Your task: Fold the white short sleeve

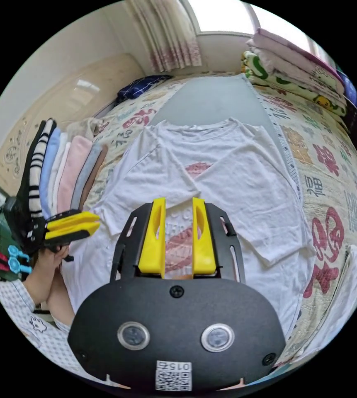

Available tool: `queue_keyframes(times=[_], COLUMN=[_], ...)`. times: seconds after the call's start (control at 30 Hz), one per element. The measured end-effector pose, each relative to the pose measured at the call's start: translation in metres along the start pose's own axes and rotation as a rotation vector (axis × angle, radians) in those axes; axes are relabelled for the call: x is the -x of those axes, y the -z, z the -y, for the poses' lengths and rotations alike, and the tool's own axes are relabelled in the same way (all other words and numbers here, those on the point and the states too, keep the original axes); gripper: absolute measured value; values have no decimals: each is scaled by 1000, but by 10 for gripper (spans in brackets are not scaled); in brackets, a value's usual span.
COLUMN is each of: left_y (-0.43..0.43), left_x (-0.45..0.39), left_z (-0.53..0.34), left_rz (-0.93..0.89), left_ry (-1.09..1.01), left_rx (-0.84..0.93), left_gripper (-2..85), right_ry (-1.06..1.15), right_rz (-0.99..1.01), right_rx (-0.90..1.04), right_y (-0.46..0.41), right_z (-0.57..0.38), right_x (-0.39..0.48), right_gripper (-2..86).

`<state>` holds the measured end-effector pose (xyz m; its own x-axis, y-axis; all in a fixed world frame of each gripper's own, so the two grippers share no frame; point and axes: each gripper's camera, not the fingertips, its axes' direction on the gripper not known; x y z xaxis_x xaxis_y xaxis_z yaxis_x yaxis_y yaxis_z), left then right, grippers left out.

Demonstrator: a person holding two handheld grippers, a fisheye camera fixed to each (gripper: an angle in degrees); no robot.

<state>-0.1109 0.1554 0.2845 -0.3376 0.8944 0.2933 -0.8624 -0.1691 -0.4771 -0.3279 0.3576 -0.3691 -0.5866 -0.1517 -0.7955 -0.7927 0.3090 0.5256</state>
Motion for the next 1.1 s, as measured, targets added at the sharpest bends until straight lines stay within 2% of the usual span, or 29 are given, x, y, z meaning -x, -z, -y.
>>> queue_keyframes(times=[0.1, 0.23, 0.5, 0.77, 0.87, 0.97, 1.1], left_y=[-31, -62, -72, -57, -32, -40, -50], left_x=[-11, -19, 3, 31, 53, 89, 138], left_z=[4, 3, -12, -53, -68, -58, 1], left_rz=[-11, 99, 61, 64, 48, 34, 41], left_ry=[-70, -118, -115, -80, -32, 110, 262], left_rx=[58, 91, 129, 125, 46, -3, -94], left_gripper=[76, 55, 12, 20, 38, 58, 98], right_ry=[-70, -116, -114, -74, -10, -11, -92], right_rz=[-21, -42, -39, -19, -36, -25, 45], right_rx=[39, 71, 51, 116, 57, -53, -115], right_y=[-2, 5, 47, 105, 154, 199, 225], right_z=[29, 51, 71, 91, 99, 114, 147], right_x=[-5, 4, 26, 49, 44, 30, 16], right_gripper=[105, 72, 11, 42, 57, 61, 84])
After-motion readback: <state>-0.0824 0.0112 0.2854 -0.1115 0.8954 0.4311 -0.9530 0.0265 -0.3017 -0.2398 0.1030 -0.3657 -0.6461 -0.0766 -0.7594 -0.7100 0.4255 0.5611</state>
